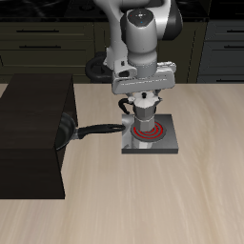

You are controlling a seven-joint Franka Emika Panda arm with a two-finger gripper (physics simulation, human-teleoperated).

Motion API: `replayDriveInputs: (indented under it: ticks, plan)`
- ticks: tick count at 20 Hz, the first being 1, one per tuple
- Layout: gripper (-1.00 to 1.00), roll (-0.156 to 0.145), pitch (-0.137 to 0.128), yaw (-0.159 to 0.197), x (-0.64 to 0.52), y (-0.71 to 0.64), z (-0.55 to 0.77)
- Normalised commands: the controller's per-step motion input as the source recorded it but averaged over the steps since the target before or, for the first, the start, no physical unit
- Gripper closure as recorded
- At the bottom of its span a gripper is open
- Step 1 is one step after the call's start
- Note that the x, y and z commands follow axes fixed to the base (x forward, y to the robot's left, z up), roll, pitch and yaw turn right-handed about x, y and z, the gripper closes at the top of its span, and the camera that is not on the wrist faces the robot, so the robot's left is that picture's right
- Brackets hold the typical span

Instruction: Place the moka pot on the stove

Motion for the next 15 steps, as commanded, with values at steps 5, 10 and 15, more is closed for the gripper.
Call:
replayDriveInputs:
  ticks: [5, 10, 15]
  plan:
    - [-1.0, 0.009, -0.001, 0.004, -0.02, 0.01, 0.01]
    - [-1.0, 0.006, -0.006, 0.025, -0.03, 0.04, 0.02]
    - [-1.0, -0.006, 0.003, 0.005, -0.05, 0.03, 0.08]
